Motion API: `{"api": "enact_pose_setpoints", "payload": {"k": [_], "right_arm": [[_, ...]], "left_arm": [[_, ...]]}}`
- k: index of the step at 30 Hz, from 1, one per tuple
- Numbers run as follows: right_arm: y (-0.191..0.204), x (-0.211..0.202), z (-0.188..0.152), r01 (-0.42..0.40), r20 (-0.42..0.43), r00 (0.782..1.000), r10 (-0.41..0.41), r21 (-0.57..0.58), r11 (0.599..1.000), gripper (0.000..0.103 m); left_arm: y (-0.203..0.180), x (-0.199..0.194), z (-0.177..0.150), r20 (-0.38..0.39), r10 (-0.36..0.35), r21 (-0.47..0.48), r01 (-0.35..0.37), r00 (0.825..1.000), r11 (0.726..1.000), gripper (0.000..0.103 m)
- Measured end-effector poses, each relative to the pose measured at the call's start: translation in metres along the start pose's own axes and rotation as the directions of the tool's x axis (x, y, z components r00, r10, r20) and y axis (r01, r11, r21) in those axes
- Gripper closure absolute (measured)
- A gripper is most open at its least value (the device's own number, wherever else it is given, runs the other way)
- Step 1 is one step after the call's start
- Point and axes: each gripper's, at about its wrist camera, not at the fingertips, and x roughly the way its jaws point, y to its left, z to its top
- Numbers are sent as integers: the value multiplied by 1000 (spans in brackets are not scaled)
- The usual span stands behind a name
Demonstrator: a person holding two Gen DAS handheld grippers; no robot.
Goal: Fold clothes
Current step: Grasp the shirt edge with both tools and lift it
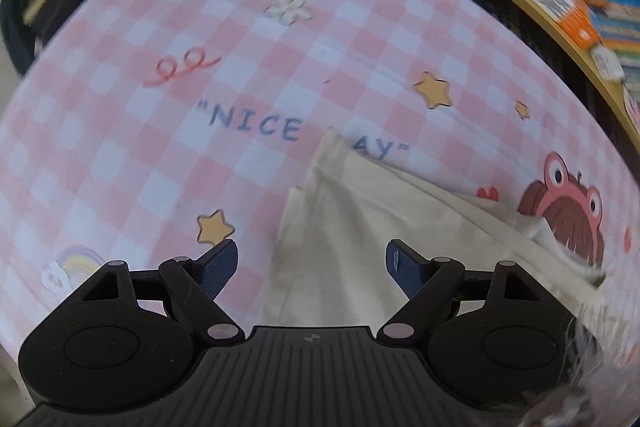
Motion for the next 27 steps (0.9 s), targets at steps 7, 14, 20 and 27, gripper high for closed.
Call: {"api": "enact_pose_setpoints", "payload": {"k": [7, 14, 20, 27], "right_arm": [[24, 14, -4, 116, -75, 989, -130, -170, 979, 26], [-2, 1, -25, 88, -85, 991, -104, -175, 981, 91], [-66, -61, -49, -23, 54, 998, 29, -106, 994, 94], [-161, -116, -80, -60, 172, 984, 55, 22, 998, 94]], "left_arm": [[-13, -1, -3, 7, -19, 61, 19, 1000, 998, 94], [-29, -4, -5, 9, -49, 122, 48, 999, 991, 95], [-70, -7, -1, 6, -98, 278, 92, 995, 956, 95], [-114, 23, 13, -5, -186, 293, 179, 983, 939, 95]]}}
